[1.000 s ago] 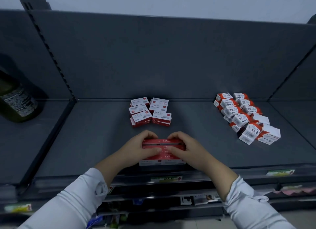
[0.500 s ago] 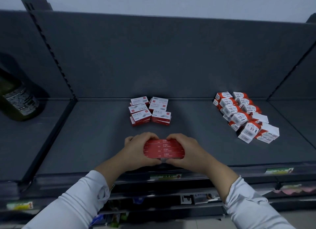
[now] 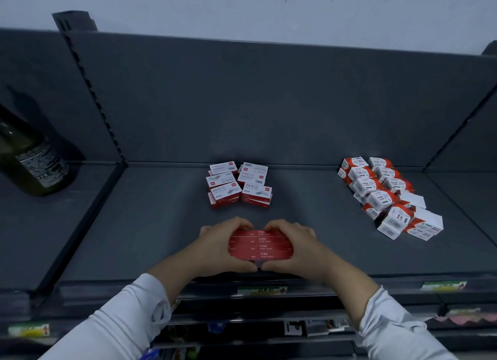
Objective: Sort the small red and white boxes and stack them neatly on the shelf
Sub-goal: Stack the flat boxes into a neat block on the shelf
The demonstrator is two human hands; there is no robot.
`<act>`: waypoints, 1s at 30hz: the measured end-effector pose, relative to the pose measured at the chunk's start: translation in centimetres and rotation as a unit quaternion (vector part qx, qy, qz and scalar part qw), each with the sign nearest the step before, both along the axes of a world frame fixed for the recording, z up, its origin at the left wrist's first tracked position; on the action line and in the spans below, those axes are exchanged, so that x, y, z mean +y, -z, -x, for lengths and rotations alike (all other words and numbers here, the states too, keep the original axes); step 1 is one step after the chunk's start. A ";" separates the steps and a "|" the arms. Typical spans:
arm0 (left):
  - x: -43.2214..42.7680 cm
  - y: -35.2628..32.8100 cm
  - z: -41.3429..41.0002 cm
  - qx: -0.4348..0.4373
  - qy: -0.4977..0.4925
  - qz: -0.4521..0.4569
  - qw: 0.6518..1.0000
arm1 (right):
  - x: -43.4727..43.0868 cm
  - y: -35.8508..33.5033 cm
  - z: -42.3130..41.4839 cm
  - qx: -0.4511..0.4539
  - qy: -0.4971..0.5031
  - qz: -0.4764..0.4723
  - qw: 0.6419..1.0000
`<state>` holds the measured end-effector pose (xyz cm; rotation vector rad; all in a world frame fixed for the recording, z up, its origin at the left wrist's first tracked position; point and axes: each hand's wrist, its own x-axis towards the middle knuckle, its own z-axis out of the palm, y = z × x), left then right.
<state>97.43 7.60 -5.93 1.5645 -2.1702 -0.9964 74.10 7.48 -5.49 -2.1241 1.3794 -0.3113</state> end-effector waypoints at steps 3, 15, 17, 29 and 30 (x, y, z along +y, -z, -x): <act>-1.3 -0.7 -1.2 0.100 -0.034 -0.039 0.994 | -1.1 -0.7 0.1 -0.089 0.041 -0.053 0.994; -8.6 -1.0 -3.0 -0.094 -0.191 0.073 0.974 | -8.7 -1.1 -3.4 0.023 0.103 0.059 0.993; -8.6 -0.8 -2.6 -0.108 -0.191 0.089 0.972 | -9.2 -0.7 -3.9 0.042 0.108 0.052 0.992; -7.3 -2.4 -4.0 0.163 -0.150 0.051 0.974 | -8.7 -2.7 -2.0 -0.086 0.139 0.074 0.984; -7.2 -3.0 -3.9 0.200 -0.151 0.041 0.967 | -8.5 -3.3 -1.8 -0.128 0.138 0.063 0.980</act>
